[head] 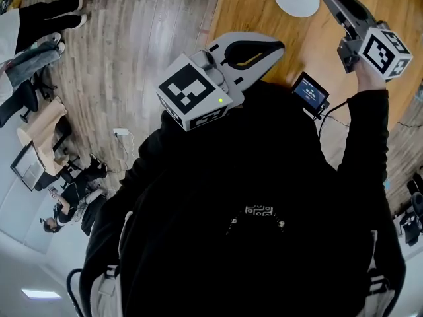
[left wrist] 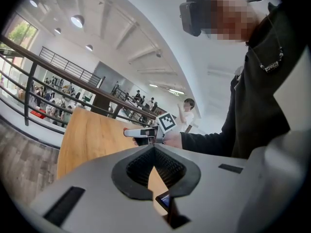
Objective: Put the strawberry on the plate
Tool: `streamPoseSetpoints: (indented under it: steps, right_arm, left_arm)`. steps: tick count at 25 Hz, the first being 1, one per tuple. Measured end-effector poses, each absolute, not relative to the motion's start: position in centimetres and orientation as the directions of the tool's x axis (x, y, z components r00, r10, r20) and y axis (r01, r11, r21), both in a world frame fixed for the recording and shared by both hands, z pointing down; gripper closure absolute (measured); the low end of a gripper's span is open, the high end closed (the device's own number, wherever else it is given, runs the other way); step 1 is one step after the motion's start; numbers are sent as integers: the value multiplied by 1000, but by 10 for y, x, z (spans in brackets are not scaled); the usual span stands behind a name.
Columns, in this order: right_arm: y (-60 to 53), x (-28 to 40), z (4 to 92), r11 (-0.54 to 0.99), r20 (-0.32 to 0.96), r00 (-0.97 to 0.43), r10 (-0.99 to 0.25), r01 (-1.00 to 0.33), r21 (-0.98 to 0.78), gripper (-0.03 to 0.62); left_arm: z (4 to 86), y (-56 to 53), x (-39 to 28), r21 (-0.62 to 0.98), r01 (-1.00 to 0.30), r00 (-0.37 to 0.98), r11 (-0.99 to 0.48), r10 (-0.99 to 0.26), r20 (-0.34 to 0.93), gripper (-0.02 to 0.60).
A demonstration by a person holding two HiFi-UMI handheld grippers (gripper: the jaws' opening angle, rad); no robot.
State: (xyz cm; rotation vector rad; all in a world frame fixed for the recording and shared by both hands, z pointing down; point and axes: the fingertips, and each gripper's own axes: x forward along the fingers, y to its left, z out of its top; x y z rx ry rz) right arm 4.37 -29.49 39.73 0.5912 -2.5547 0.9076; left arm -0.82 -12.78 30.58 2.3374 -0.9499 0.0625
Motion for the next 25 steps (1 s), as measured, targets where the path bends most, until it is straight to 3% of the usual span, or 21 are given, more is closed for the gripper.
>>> streamPoseSetpoints:
  steps: [25]
  right_arm:
    - [-304,63,512,691,656,-736,-166,-562,-456,442]
  left_arm:
    - [321,-117,-15,556,-692,682,-461,-670,293,583]
